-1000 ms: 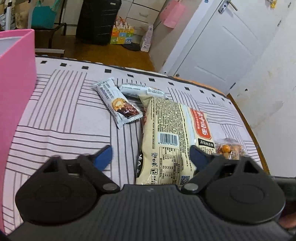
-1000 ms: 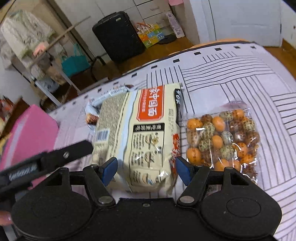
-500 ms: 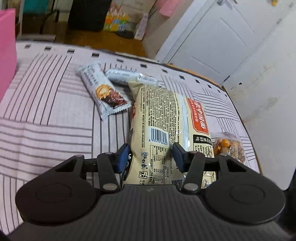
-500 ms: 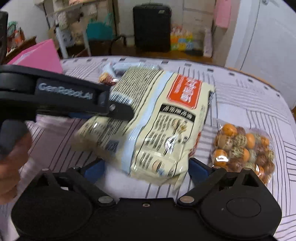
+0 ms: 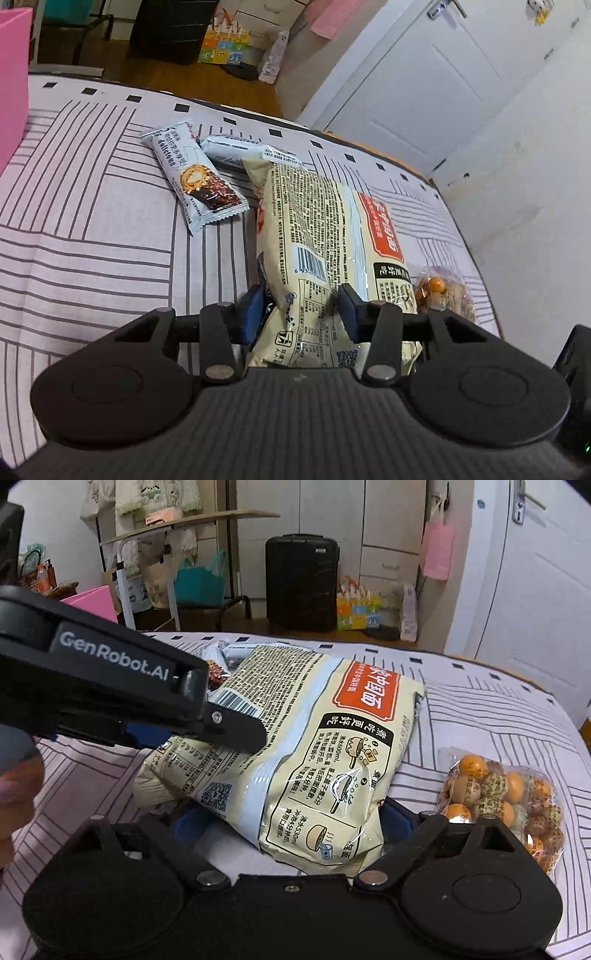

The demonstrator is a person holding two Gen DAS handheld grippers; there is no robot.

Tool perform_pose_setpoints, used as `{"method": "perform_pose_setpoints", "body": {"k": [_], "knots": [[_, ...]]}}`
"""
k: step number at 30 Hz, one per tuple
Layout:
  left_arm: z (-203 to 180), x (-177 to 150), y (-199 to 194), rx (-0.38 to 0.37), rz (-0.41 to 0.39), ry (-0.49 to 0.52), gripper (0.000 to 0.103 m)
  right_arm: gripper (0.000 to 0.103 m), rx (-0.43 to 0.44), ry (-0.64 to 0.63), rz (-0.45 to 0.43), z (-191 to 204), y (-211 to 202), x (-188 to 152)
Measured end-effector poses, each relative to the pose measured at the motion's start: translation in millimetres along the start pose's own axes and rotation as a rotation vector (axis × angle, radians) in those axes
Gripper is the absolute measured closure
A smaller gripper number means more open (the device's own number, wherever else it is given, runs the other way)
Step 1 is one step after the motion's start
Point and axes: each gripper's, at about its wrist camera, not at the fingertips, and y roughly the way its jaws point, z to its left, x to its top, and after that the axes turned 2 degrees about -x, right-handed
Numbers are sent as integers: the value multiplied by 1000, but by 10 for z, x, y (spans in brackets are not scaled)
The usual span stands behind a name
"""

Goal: Organize snacks
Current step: 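Close the left tool on the noodle bag while the right tool grips its other end, then lift the noodle bag with both tools and carry it over the pink box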

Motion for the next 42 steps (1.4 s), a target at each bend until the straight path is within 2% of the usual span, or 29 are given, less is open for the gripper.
{"method": "perform_pose_setpoints", "body": {"k": [9, 13, 18, 21, 24, 32, 42], "knots": [[-118, 0, -61, 41, 11, 31, 60, 15, -34, -34, 17, 97, -104, 28], [-195, -12, -91, 61, 13, 68, 60, 16, -24, -2, 32, 86, -126, 49], [-184, 1, -141, 63, 48, 59, 59, 16, -21, -5, 50, 116, -164, 66], [-225, -20, -198, 68, 44, 60, 59, 16, -27, 35, 77, 122, -243, 121], [-320, -29, -273, 70, 44, 95, 59, 17, -41, 39, 86, 131, -345, 202], [-435, -95, -479, 87, 85, 103, 59, 17, 3, 65, 127, 93, -541, 198], [-578, -224, -911, 119, 113, 158, 59, 20, 41, 62, 99, 306, -919, 96]]}}
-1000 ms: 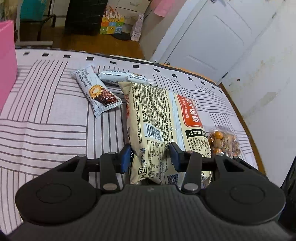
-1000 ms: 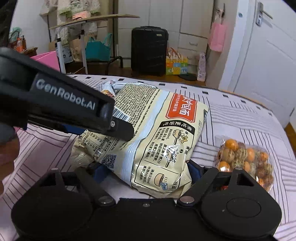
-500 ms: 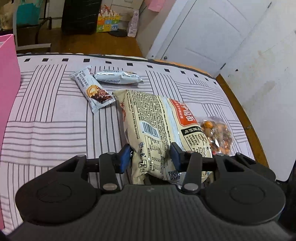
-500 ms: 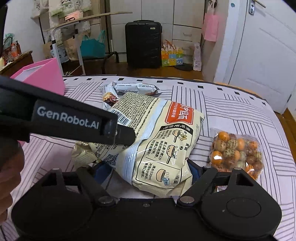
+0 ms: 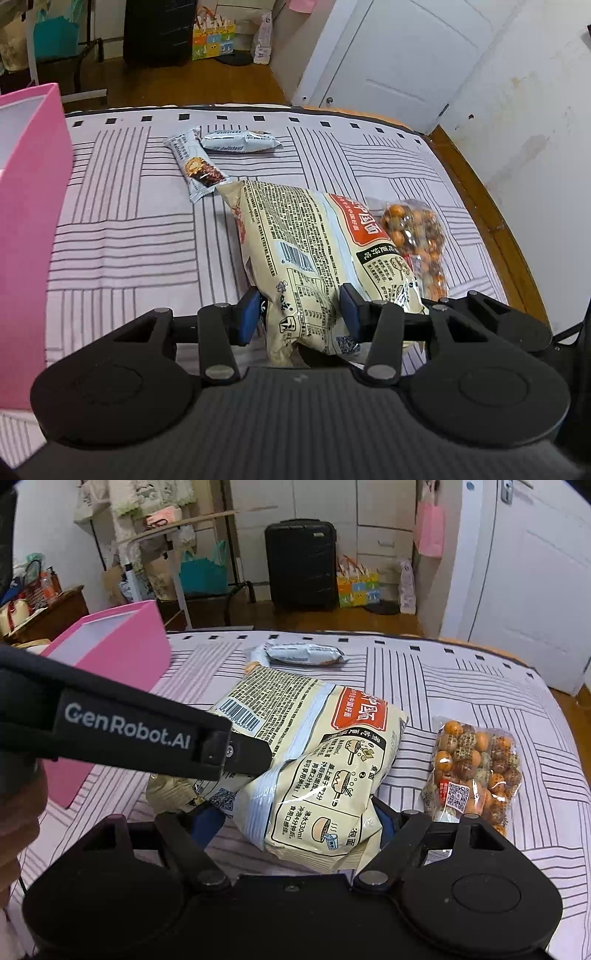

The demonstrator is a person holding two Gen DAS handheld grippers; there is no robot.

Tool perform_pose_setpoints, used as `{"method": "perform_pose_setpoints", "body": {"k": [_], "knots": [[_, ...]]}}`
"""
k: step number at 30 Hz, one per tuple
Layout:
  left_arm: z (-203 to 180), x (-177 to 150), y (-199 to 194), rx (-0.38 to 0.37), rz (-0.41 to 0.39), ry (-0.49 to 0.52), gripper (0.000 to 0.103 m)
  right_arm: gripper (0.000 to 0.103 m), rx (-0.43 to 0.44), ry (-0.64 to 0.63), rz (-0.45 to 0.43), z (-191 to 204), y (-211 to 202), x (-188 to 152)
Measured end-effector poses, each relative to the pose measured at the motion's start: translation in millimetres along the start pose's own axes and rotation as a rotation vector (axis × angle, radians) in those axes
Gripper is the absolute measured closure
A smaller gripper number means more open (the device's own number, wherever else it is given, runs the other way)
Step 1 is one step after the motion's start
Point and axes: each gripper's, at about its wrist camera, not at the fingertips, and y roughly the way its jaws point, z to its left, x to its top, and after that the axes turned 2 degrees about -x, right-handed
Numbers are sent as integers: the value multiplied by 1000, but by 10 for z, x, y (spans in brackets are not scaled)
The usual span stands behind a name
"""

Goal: Organize snacks
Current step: 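Lift the noodle bag with both tools and carry it over the pink box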

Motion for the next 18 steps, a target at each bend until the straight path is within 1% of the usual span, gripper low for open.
{"method": "perform_pose_setpoints", "body": {"k": [5, 10, 13, 18], "knots": [[-35, -122, -234, 12, 8, -4, 59, 20, 15, -19, -26, 108, -200, -99], [-40, -264, -526, 22, 34, -12, 59, 20, 17, -61, -56, 313, -465, -238], [-38, -353, -736, 24, 44, -10, 59, 20, 24, -73, -40, 428, -642, -255], [-33, -512, -1102, 16, 20, -5, 59, 20, 37, -107, -40, 623, -925, -278]]}}
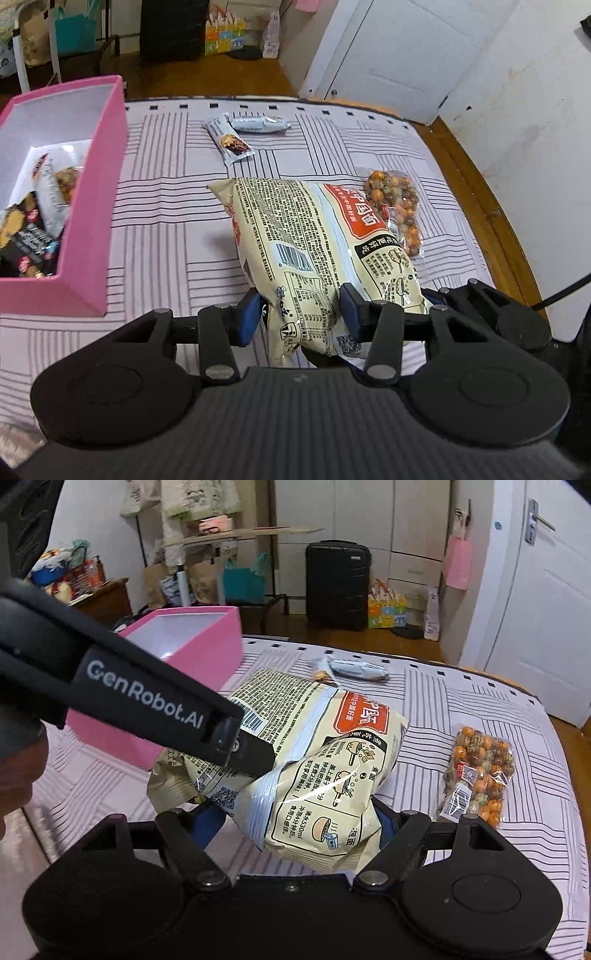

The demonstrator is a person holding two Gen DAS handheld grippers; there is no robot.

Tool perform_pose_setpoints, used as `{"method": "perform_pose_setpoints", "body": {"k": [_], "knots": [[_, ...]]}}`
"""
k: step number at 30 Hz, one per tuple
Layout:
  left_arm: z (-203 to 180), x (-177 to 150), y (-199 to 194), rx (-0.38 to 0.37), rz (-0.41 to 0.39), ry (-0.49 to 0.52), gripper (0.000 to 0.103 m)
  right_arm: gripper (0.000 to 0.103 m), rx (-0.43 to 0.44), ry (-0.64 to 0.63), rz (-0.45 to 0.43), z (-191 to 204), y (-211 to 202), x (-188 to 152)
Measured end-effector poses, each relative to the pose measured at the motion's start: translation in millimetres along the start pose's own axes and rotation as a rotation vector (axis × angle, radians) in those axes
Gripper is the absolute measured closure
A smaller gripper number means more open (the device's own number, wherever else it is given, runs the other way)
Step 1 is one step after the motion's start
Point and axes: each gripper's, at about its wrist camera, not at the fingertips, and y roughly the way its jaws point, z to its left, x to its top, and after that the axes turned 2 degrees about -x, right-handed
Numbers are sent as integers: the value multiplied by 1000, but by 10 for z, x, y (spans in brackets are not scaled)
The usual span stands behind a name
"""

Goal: Organize snacks
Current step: 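Lift the noodle bag with both tools and carry it over the pink box, then lower the noodle bag into the pink box and open both tools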

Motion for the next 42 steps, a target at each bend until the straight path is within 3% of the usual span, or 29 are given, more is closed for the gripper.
{"method": "perform_pose_setpoints", "body": {"k": [13, 21, 29, 35, 42], "knots": [[350, -370, -926, 31, -74, -98, 58, 20, 101, -110, 5, 682, -441, 185], [724, -418, -1302, 85, -141, -141, 58, 20, 162, -171, -24, 1075, -408, 405], [1199, -273, -1359, 222, -241, -141, 58, 21, 242, -248, -82, 1470, 61, 776], [1752, -60, -1252, 222, -288, -202, 58, 21, 224, -311, -144, 1728, 439, 966], [2223, 241, -909, 210, -301, -253, 58, 21, 203, -331, -132, 1800, 892, 1203]]}}
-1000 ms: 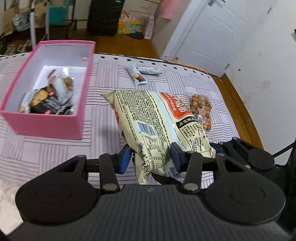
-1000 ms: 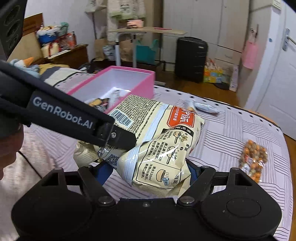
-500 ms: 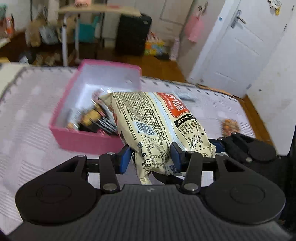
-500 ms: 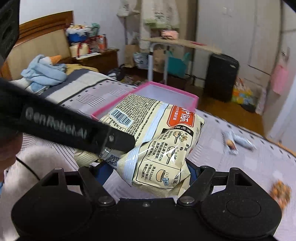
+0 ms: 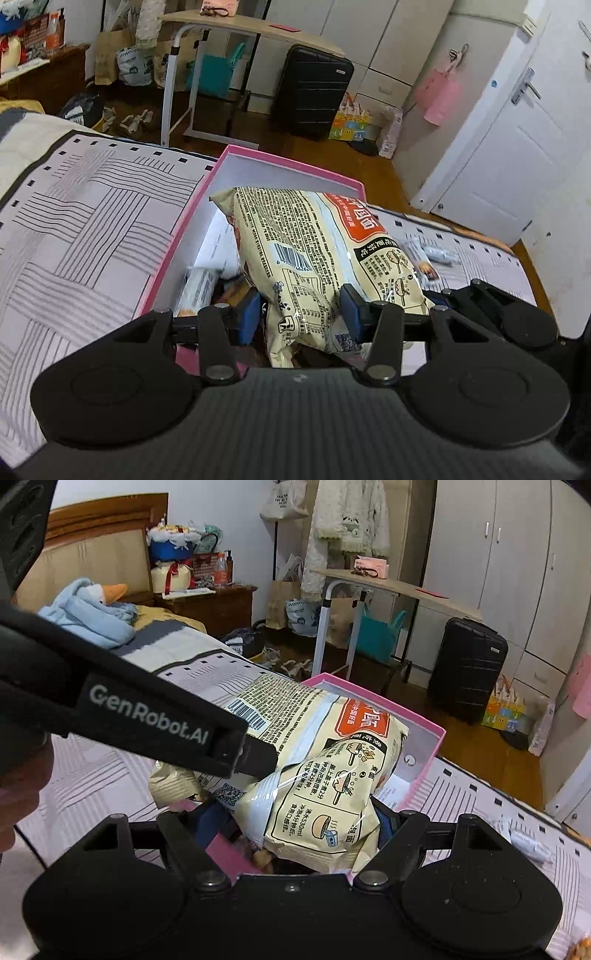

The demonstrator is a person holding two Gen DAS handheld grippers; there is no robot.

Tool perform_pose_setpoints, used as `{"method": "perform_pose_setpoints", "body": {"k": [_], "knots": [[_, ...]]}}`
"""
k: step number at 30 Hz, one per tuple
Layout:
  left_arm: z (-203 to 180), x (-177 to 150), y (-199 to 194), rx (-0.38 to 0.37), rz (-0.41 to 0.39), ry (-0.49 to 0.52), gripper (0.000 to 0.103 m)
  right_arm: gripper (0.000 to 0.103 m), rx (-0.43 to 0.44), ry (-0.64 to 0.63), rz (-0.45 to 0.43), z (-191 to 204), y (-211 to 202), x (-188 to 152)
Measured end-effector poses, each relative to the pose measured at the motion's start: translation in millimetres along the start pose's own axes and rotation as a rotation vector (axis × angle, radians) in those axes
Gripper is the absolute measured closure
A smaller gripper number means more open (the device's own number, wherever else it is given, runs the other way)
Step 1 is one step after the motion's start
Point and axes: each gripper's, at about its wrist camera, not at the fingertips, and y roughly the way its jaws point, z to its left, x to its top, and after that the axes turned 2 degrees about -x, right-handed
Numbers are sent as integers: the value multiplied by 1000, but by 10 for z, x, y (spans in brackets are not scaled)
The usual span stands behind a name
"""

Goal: Organize snacks
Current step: 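Lower the noodle bag into the pink box and open both tools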

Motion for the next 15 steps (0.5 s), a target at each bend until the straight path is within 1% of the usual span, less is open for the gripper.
{"method": "perform_pose_setpoints", "body": {"k": [3, 5, 9, 12, 15], "knots": [[49, 102, 214, -1, 3, -4, 58, 21, -5, -9, 13, -71, 169, 53], [62, 158, 353, -2, 6, -4, 58, 20, -8, 6, 22, -128, 264, 55], [96, 245, 576, 16, 10, 1, 59, 18, -5, 0, 32, -176, 453, 40], [132, 277, 699, 23, 37, -1, 60, 18, -10, 9, 54, -154, 565, 58], [175, 276, 759, 32, 42, -6, 60, 18, -3, 15, 58, -146, 594, 50]]}}
